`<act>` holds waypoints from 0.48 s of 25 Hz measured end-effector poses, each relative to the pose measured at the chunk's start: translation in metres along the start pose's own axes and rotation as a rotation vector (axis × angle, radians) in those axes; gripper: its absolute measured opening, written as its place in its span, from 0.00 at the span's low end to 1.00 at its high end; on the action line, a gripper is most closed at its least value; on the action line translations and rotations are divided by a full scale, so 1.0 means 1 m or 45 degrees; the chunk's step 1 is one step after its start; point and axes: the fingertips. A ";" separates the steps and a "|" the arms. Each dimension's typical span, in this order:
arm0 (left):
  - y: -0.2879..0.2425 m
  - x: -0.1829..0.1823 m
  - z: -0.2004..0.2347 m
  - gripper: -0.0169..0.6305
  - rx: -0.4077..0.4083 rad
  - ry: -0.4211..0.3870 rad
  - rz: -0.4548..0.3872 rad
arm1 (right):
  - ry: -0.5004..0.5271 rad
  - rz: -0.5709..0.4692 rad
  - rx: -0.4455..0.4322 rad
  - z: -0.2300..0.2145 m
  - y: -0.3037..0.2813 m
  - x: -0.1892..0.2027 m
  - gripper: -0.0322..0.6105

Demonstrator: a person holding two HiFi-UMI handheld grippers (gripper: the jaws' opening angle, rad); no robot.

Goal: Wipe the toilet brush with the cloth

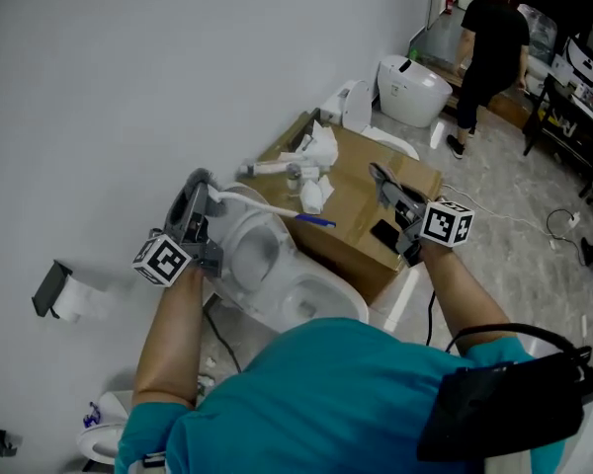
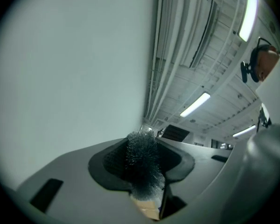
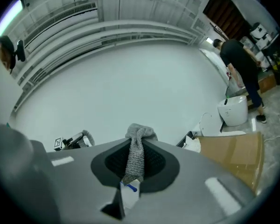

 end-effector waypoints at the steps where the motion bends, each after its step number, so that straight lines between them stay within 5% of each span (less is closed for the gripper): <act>1: 0.003 0.007 0.000 0.27 0.000 -0.035 0.038 | 0.017 0.038 -0.027 0.007 -0.002 0.010 0.08; 12: 0.034 0.075 -0.005 0.27 -0.025 -0.394 0.349 | 0.069 0.271 -0.180 0.049 -0.024 0.073 0.08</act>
Point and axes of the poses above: the fingertips, and each gripper's own axes: y backward along the fingers, z to its left, x out of its underside, and after that the axes turned 3 degrees about z, right-handed
